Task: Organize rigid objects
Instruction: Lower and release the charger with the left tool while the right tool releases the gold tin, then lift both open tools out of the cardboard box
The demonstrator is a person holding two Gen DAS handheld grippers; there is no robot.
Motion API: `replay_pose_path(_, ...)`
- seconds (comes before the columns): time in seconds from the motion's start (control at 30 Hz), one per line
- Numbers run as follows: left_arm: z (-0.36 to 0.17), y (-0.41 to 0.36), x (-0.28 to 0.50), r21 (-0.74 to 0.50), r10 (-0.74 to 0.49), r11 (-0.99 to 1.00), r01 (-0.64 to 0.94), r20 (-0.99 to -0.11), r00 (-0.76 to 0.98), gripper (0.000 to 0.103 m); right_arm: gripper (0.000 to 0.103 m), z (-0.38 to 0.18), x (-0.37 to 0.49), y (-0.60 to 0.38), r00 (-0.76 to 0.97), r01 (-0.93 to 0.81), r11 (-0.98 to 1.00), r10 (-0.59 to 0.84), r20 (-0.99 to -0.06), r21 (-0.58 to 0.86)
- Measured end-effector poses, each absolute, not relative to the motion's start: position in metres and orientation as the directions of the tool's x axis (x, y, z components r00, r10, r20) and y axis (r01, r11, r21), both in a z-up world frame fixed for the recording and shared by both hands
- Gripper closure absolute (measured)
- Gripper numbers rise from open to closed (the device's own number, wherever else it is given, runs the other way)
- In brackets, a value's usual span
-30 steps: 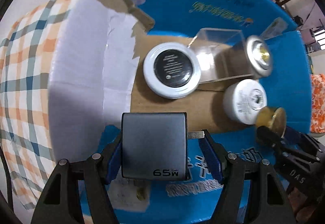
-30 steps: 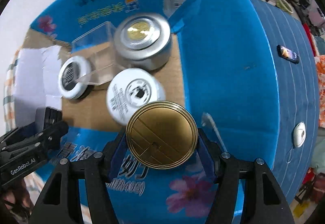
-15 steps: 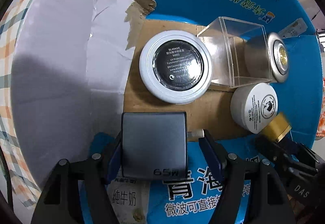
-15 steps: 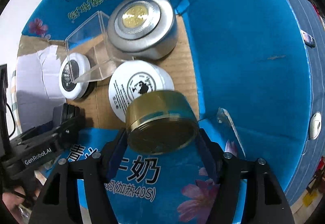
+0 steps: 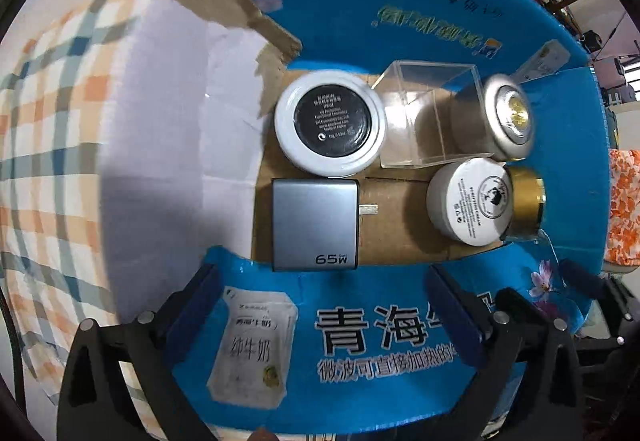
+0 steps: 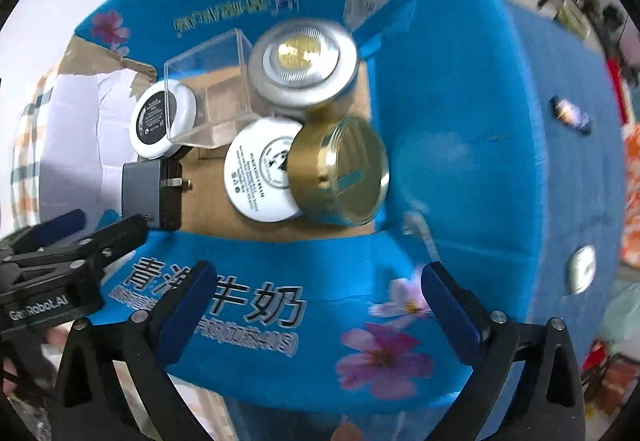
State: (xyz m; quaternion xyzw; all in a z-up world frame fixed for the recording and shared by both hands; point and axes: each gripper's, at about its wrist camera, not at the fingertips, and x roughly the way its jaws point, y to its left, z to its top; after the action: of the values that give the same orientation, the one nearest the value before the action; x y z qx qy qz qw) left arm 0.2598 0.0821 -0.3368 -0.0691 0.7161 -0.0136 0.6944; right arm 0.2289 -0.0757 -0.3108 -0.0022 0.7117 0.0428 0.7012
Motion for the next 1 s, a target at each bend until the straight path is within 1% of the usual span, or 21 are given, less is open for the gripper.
replay_pose_path(0.17, -0.318, 0.087, 0.241, -0.107, -0.107, 0.991, -0.082, -0.994, 0.005, 0.0, 0.0, -0.291, 0.222, -0.079, 0.042, -0.09, 0.996, 0.006, -0.999, 0.002)
replay_pose_path(0.3, -0.299, 0.088, 0.231, -0.087, -0.083, 0.993, -0.085, -0.995, 0.051, 0.0, 0.0, -0.276, 0.218, -0.082, 0.068, -0.095, 0.995, 0.015, -0.998, 0.008)
replay_pose_path(0.43, -0.263, 0.087, 0.215, -0.053, -0.042, 0.995, -0.089, -0.992, 0.121, 0.0, 0.0, -0.259, 0.211, -0.084, 0.103, -0.11, 0.994, 0.036, -0.994, 0.024)
replay_pose_path(0.73, -0.201, 0.085, 0.189, -0.039, -0.01, 0.993, -0.112, -0.967, 0.254, 0.0, 0.0, -0.193, 0.186, -0.09, 0.198, -0.115, 0.99, 0.109, -0.974, 0.088)
replay_pose_path(0.87, -0.173, 0.081, 0.176, -0.043, -0.008, 0.993, -0.111, -0.955, 0.296, 0.0, 0.0, -0.16, 0.173, -0.089, 0.254, -0.134, 0.988, 0.113, -0.961, 0.08)
replay_pose_path(1.0, -0.144, 0.074, 0.162, -0.009, 0.023, 0.996, -0.092, -0.939, 0.343, 0.0, 0.0, -0.131, 0.158, -0.093, 0.295, -0.144, 0.987, 0.115, -0.949, 0.075)
